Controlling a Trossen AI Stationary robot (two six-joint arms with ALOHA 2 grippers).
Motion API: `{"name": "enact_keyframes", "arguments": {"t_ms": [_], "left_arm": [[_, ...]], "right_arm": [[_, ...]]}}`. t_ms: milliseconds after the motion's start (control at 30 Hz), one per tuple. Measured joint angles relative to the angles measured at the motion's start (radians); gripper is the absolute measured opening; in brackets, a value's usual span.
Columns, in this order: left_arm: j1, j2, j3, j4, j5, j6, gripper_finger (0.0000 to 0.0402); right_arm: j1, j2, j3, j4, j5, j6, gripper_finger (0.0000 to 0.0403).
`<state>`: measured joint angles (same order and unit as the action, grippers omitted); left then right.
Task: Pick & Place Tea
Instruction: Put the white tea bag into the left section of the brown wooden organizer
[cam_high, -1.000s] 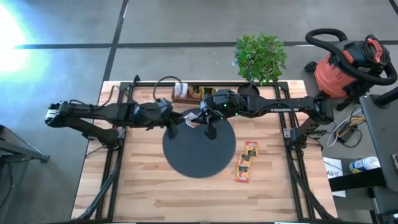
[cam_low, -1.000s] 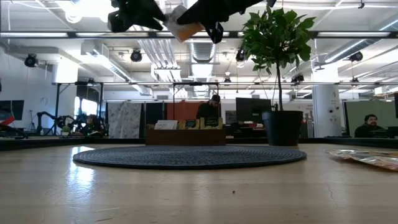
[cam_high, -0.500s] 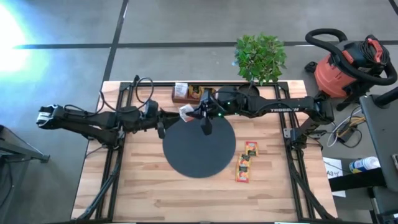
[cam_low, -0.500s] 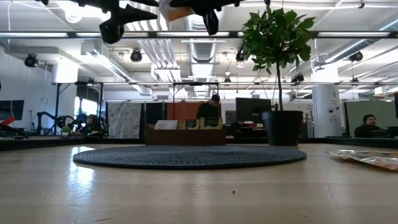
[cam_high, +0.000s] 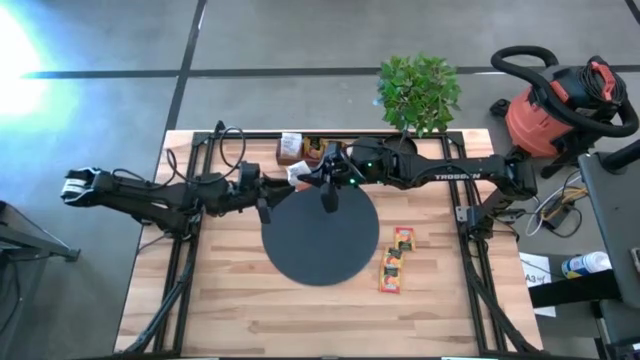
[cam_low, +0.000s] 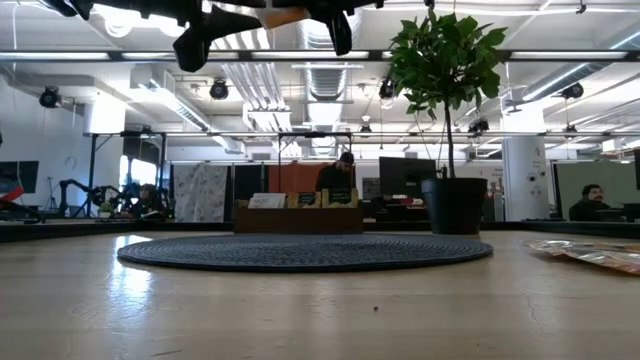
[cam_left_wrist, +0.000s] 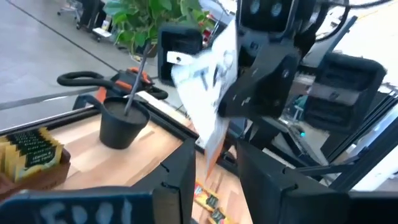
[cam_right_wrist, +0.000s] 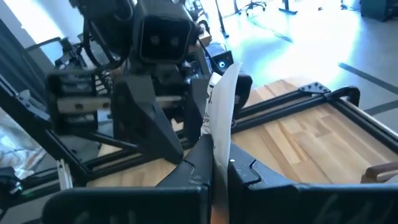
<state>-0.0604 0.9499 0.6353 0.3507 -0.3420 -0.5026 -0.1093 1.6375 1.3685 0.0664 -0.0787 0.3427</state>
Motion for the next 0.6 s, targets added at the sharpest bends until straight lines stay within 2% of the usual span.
{"name": "enact_keyframes", "arguments": {"t_ms": [167, 400, 600], "left_arm": [[0.002, 0.020, 0.000, 0.012, 0.000, 0.004, 0.0093], [0.005, 0.045, 0.000, 0.062, -0.001, 0.049, 0.0013], [0.009, 0.049, 0.000, 0.068, -0.010, 0.063, 0.0002]], "right_arm": [[0.000, 0.000, 0.000, 0.015, 0.003, 0.037, 0.0008], [0.000, 0.000, 0.000, 0.028, 0.003, 0.059, 0.0009], [0.000, 0.000, 0.000, 0.028, 0.003, 0.059, 0.0009]]}}
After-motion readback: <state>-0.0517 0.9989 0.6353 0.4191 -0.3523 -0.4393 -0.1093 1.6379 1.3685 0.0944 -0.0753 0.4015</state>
